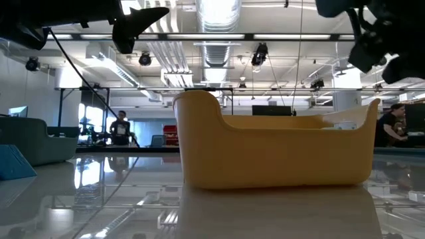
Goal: Sort & place blocks by color
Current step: Put the red block into the orange bin, then put the blue block into the blue bin
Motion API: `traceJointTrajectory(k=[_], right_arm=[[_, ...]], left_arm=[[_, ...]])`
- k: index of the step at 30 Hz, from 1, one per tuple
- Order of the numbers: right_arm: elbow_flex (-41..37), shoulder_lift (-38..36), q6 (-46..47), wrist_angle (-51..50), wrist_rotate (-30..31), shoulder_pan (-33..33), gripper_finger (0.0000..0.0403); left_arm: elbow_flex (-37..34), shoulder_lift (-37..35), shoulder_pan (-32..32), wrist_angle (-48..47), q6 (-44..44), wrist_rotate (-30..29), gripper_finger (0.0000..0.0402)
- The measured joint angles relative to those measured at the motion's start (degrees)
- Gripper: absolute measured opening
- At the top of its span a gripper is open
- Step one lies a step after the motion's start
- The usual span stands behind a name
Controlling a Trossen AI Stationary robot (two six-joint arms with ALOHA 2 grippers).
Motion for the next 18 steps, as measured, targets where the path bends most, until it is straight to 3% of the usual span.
traceJointTrajectory(k=[5, 10, 14, 18], right_arm=[[-2.59, 0.0, 2.21, 0.1, 0.02, 0.58, 0.0248], [-1.63, 0.0, 1.24, 0.7, 2.02, 0.47, 0.027], [1.33, -0.04, -2.54, 4.52, 11.75, 0.44, 0.0266], [4.35, -0.08, -8.53, 12.04, 26.71, 0.45, 0.0253]], left_arm=[[0.0, 0.0, 0.0, -0.02, -0.01, 0.0, 0.0274], [0.0, 0.0, 0.0, -0.02, -0.01, 0.0, 0.0274], [0.0, 0.65, 0.0, -0.07, -0.05, 0.0, 0.0274], [0.0, 2.52, 0.0, -0.18, -1.84, 0.0, 0.0274]])
